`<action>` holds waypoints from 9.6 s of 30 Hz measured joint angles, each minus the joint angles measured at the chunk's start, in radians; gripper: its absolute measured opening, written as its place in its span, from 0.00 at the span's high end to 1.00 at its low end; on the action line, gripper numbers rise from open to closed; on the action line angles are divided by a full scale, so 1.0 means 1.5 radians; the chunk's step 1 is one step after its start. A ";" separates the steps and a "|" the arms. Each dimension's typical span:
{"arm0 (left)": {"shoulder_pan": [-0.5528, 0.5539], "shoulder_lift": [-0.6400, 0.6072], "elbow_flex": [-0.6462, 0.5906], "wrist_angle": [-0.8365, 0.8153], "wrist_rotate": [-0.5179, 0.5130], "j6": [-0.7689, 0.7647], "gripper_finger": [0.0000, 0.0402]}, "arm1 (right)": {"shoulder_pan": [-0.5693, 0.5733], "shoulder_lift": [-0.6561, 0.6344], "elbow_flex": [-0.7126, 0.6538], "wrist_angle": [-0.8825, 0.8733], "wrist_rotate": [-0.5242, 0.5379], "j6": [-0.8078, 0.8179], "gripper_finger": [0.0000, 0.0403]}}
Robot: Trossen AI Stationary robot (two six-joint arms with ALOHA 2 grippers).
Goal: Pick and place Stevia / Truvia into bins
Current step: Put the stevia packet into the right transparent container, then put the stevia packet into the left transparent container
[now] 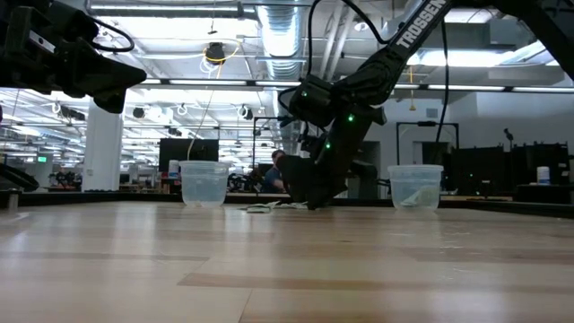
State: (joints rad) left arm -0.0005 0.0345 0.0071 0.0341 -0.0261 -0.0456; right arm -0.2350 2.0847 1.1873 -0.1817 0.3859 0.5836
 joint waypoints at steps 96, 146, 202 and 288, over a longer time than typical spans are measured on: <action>0.000 0.000 0.000 0.000 -0.003 0.000 1.00 | -0.012 -0.024 0.001 -0.006 0.029 -0.035 1.00; 0.000 0.000 0.000 0.000 -0.004 0.000 1.00 | 0.021 -0.112 0.001 -0.044 0.090 -0.074 1.00; 0.000 0.000 0.000 0.000 -0.004 0.000 1.00 | -0.100 -0.394 0.001 -0.592 -0.014 -0.048 0.93; 0.000 0.000 0.000 0.001 -0.004 0.000 1.00 | -0.004 -1.202 -0.787 0.159 -0.399 -0.367 0.70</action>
State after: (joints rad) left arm -0.0002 0.0349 0.0071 0.0349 -0.0322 -0.0452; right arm -0.2415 0.2810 0.0074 0.0564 -0.2121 0.0335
